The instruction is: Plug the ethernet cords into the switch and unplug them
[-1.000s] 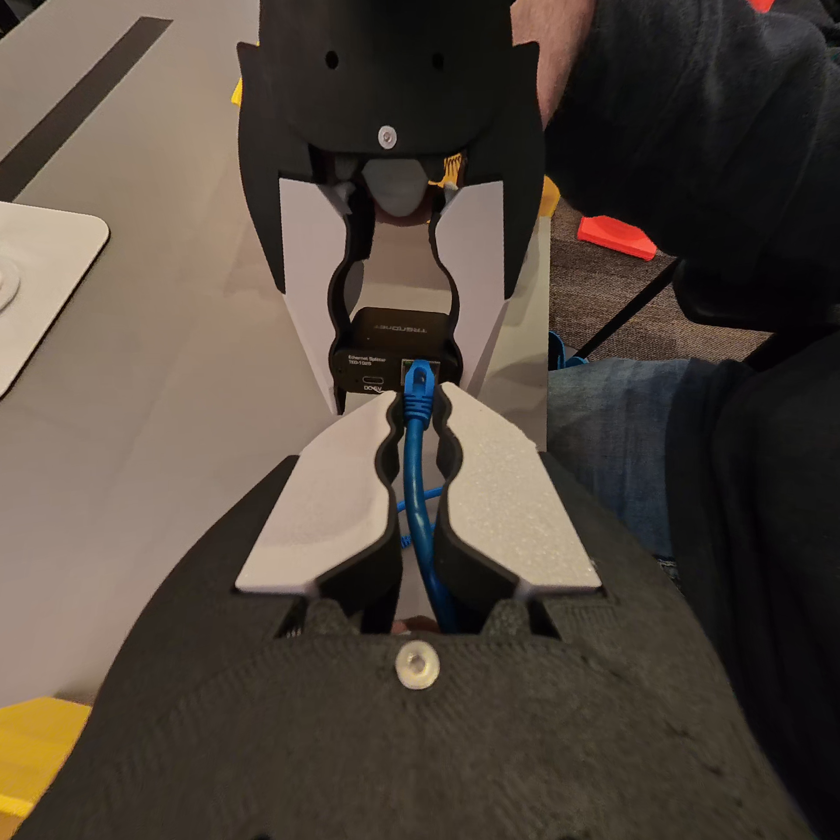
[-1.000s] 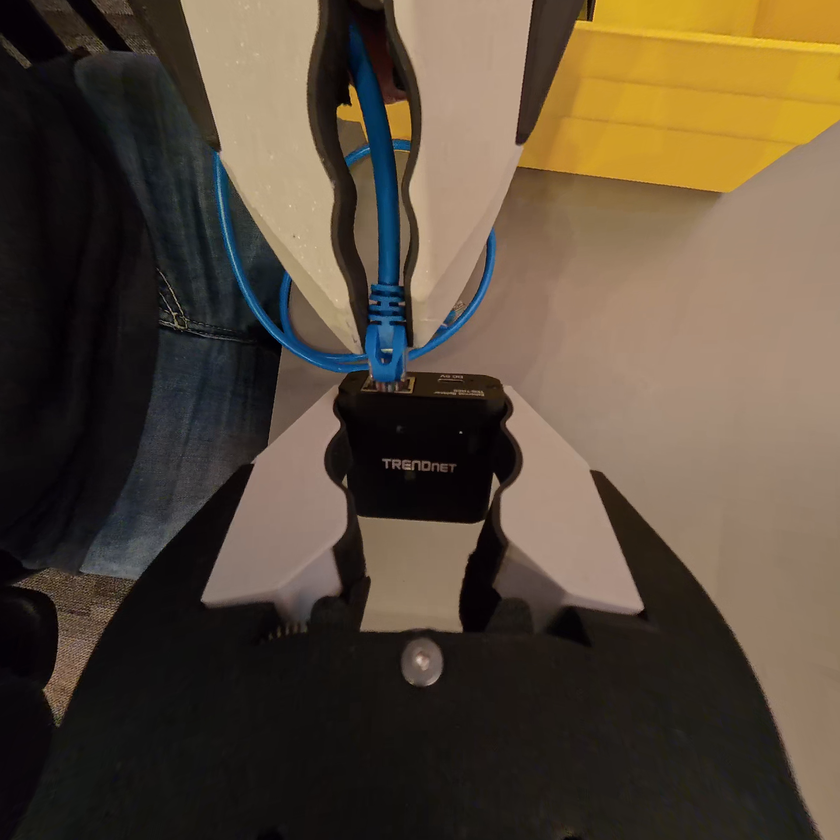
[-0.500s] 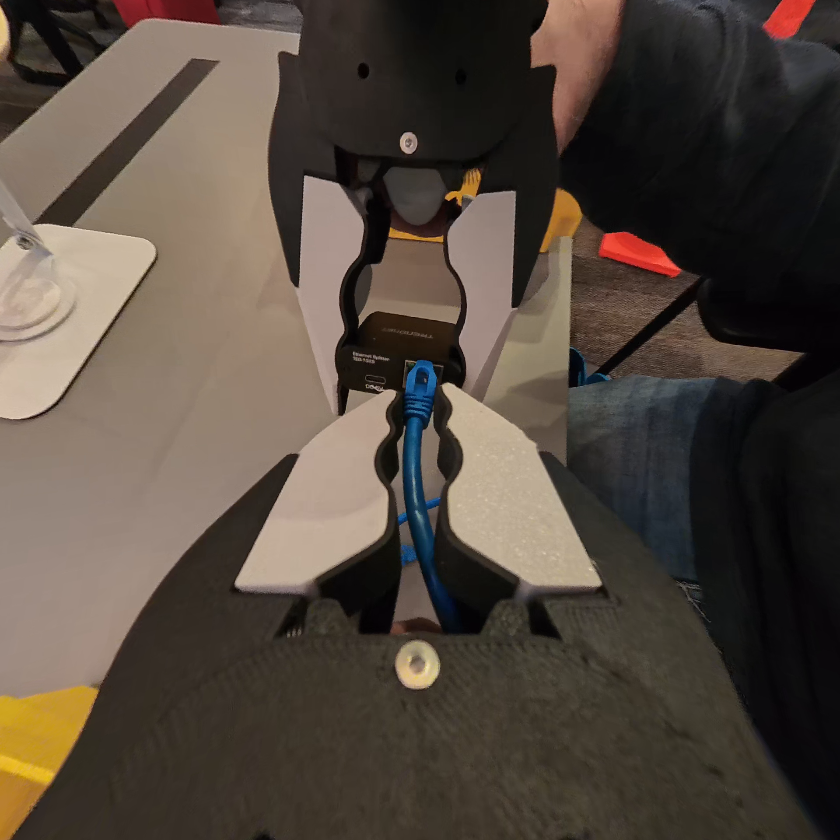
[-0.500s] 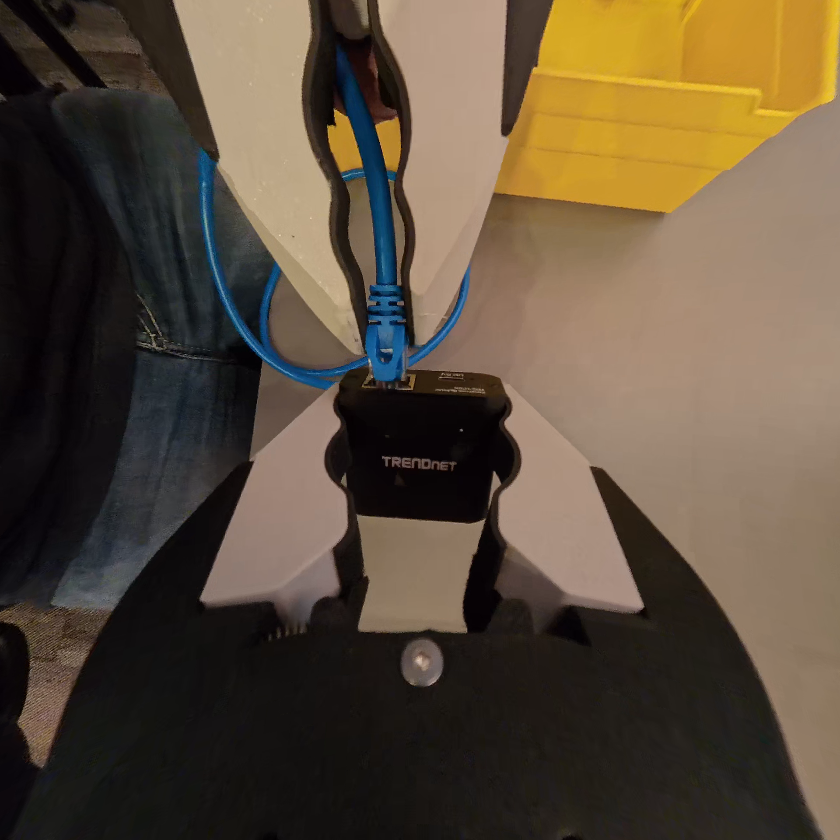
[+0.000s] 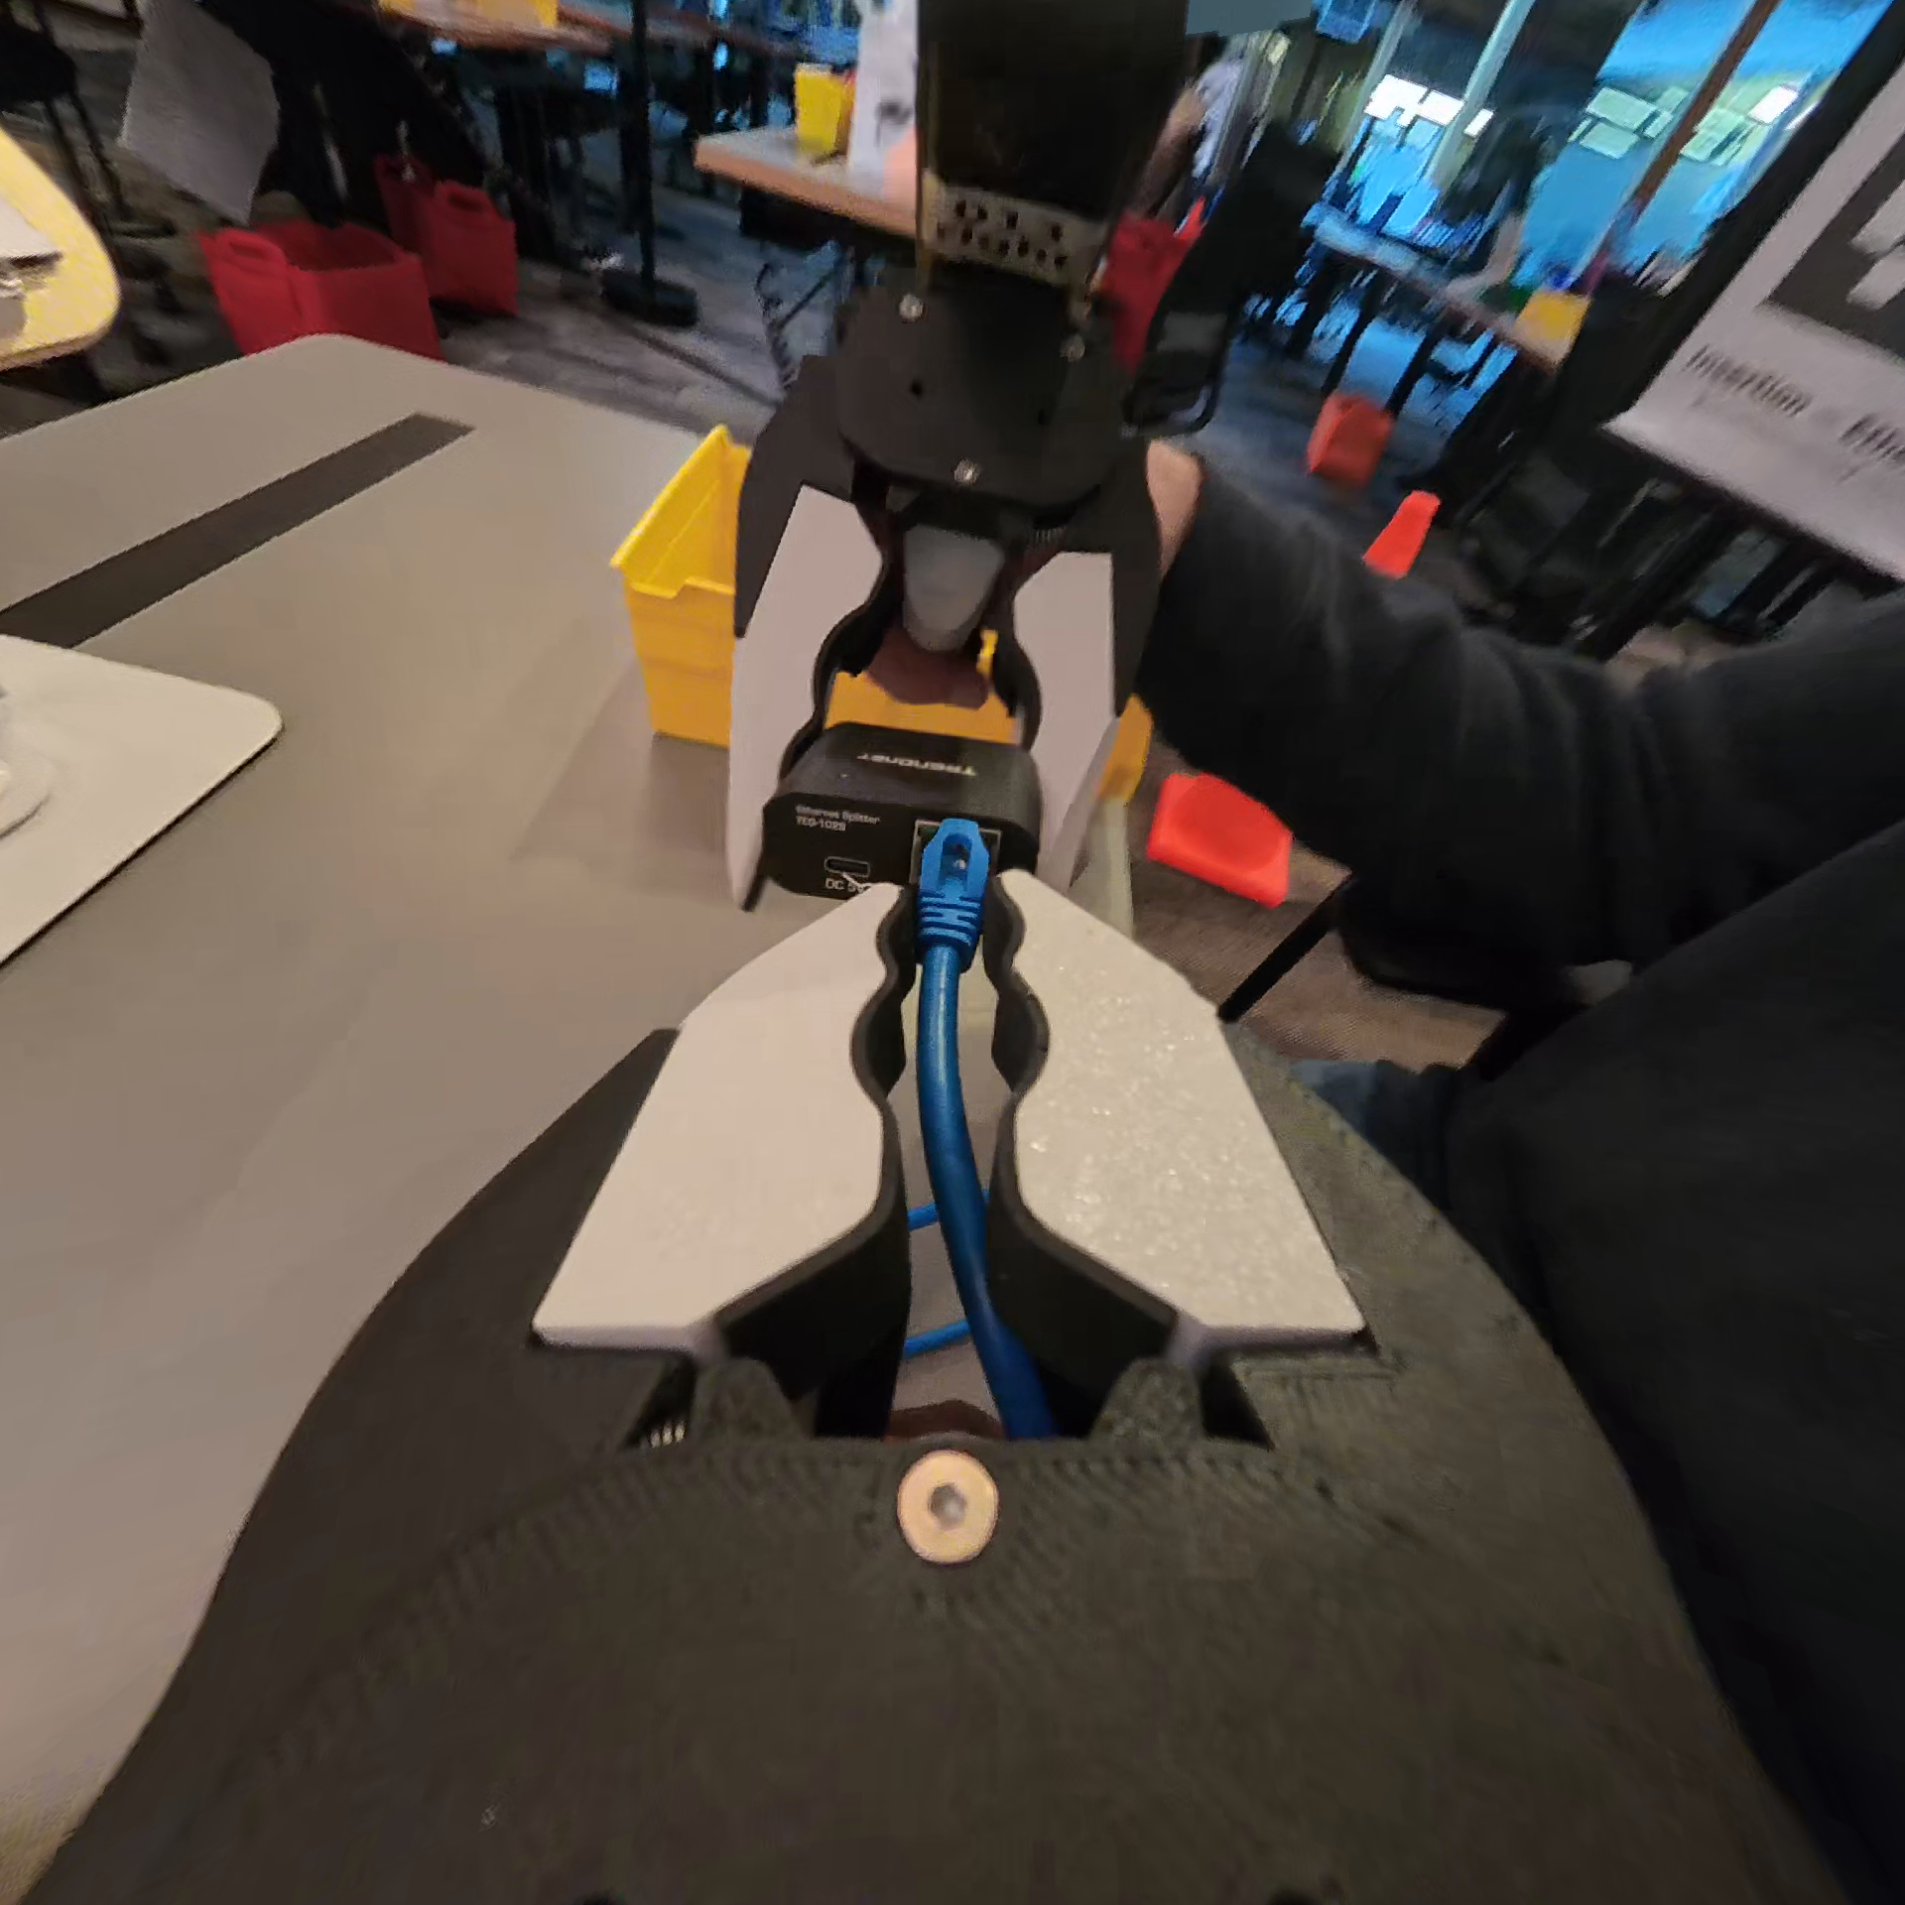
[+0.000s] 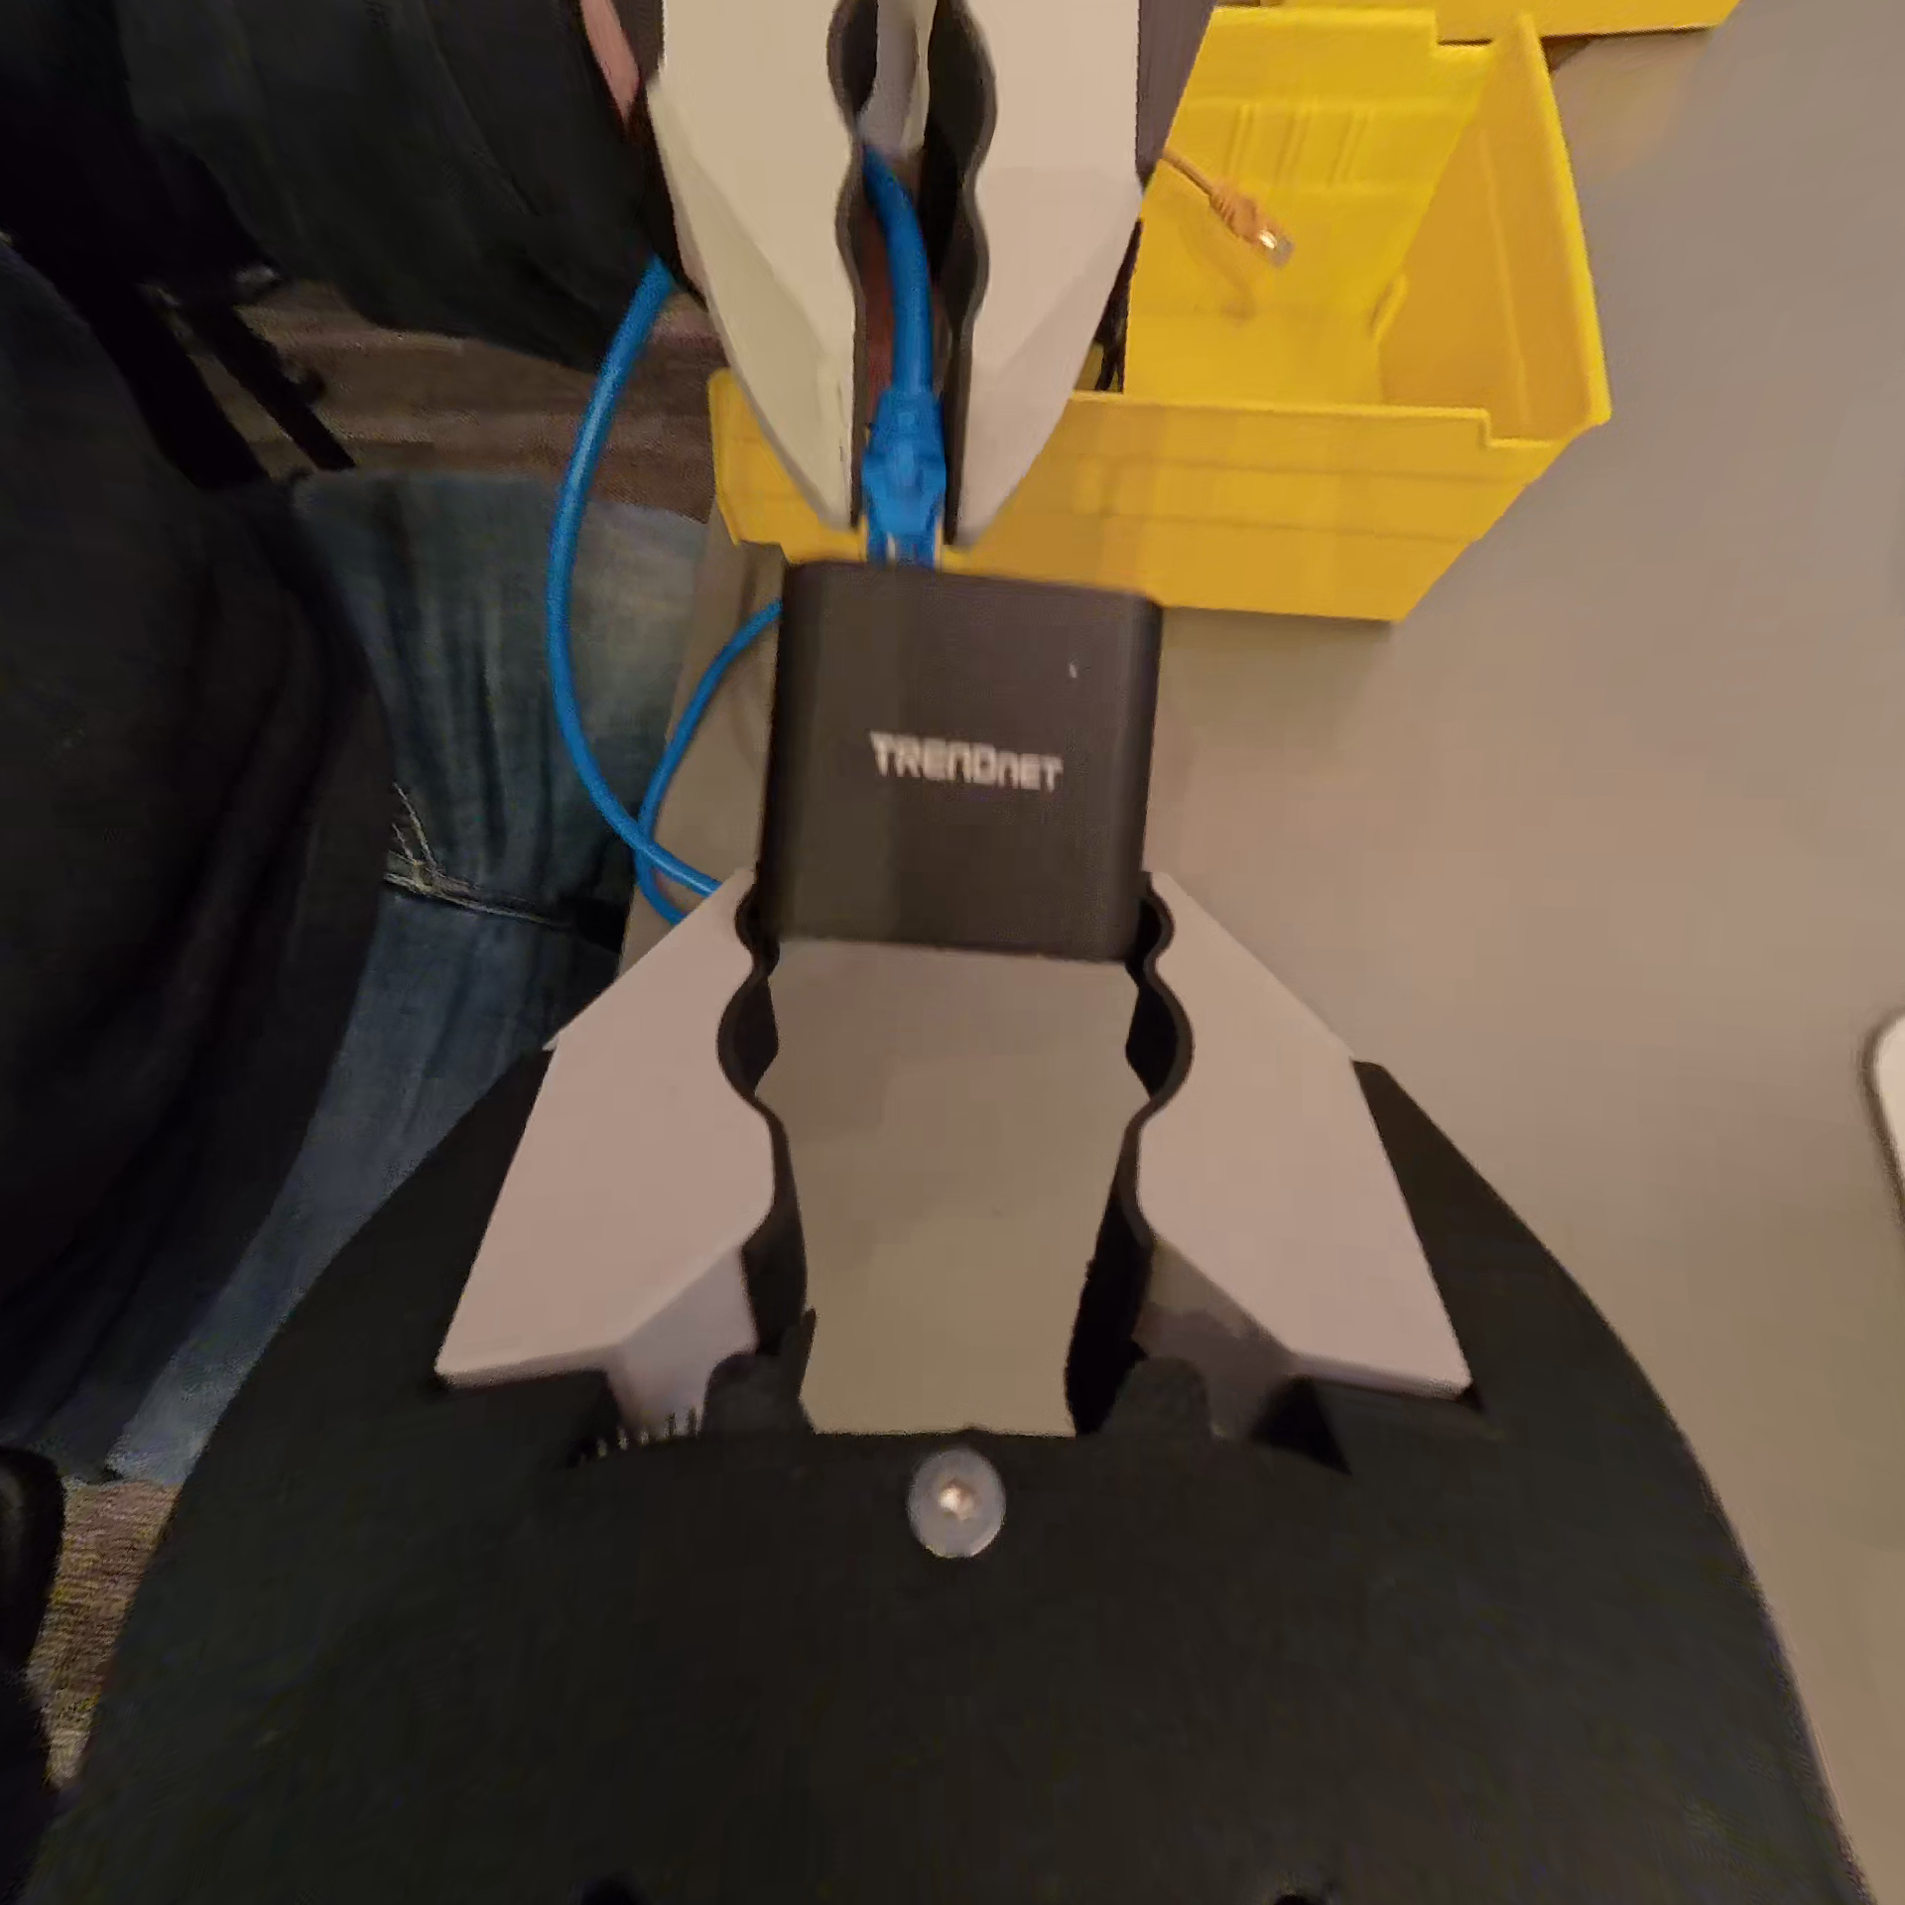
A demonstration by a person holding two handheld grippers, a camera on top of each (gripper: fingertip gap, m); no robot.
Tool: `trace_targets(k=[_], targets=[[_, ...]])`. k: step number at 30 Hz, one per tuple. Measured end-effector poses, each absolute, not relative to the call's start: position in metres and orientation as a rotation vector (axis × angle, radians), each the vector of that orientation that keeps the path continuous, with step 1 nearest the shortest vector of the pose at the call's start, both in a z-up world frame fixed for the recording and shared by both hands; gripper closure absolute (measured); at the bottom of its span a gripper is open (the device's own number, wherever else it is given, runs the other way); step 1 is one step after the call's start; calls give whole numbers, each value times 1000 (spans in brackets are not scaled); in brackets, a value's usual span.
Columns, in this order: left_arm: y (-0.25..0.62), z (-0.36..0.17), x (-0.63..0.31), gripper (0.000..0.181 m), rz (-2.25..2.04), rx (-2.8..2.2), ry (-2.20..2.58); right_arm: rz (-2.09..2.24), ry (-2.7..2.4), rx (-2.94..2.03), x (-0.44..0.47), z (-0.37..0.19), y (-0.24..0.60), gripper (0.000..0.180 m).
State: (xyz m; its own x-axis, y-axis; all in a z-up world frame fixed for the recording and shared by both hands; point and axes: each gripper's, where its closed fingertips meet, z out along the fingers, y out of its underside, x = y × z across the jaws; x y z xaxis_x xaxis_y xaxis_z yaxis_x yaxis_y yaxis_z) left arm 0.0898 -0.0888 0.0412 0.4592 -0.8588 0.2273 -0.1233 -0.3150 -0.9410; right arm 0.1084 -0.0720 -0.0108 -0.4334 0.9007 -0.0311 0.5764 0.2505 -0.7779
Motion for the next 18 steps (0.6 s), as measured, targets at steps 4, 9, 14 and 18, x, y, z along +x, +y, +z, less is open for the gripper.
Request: trace_targets(k=[4, 9, 14, 18], targets=[[-93, 57, 85, 169, -1120, -1682, 837, 1022, -1994, -1146, 102, 23, -75, 103], [-97, 74, 82, 169, -1358, -1563, 788, 900, -1941, -931, 91, 54, -87, 113], [-98, 82, 79, 168, -1530, -1478, 731, 827, -1905, -885, 87, 66, -88, 115], [-96, 88, 79, 168, -1500, -1474, 740, 839, -1883, -883, 88, 71, -86, 115]])
